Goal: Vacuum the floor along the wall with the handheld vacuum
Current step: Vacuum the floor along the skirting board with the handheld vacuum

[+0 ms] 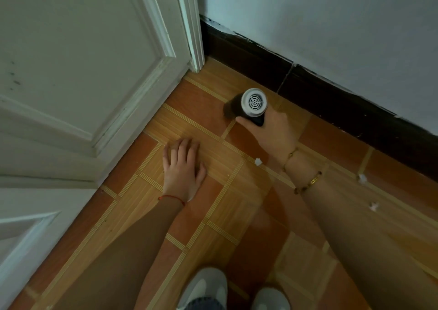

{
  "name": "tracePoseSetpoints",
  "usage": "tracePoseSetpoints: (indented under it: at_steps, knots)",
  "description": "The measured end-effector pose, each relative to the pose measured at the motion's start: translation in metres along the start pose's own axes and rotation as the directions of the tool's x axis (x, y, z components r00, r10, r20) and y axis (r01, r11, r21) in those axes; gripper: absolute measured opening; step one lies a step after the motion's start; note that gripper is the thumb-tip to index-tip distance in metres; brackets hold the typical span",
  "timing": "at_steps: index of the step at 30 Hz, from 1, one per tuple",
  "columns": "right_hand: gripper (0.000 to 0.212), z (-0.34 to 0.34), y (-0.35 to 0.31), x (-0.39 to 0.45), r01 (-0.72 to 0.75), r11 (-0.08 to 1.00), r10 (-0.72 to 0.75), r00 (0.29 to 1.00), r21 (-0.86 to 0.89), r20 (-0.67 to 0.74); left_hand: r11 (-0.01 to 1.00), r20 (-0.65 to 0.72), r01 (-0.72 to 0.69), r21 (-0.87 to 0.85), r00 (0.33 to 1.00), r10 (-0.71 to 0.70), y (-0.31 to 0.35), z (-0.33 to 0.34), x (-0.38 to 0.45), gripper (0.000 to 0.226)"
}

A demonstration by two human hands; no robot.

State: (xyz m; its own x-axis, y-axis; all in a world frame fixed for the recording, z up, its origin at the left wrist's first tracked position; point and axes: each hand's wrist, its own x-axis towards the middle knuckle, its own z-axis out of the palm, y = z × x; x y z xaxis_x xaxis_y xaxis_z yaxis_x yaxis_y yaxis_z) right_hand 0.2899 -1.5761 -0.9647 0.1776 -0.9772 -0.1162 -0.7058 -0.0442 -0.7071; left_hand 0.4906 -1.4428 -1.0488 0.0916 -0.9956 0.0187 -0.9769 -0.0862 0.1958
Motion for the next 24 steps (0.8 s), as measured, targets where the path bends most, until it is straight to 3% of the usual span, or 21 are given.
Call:
tracePoseSetpoints:
  at_steps: [3,6,14,21,24]
  knots:
    - [0.073,-0.02,0.016,-0.007,-0.08,0.994,0.069,0.989,-0.076,-0.132,0.999,0.032,-0.003,0.054,0.999,0.001,0.0,0.001,-0.001,0.057]
    - [0.074,-0.032,0.027,-0.017,-0.129,0.988,0.114,0.98,-0.081,-0.16,0.996,0.037,0.008,0.085,0.999,-0.011,0.004,0.003,-0.002,0.056]
    - [0.056,-0.027,0.02,-0.06,-0.049,0.999,0.049,0.989,-0.002,0.137,0.997,0.016,0.017,0.074,1.0,-0.018,0.016,0.001,-0.007,0.051]
    - [0.069,-0.047,0.041,-0.069,-0.177,0.978,0.164,0.98,-0.108,-0.116,0.979,0.11,-0.206,0.005,0.973,0.204,0.035,0.004,-0.019,0.058]
    - [0.073,-0.057,0.049,-0.073,-0.218,0.969,0.199,0.968,-0.119,-0.15,0.975,0.124,-0.224,0.016,0.968,0.22,0.037,0.005,-0.02,0.059]
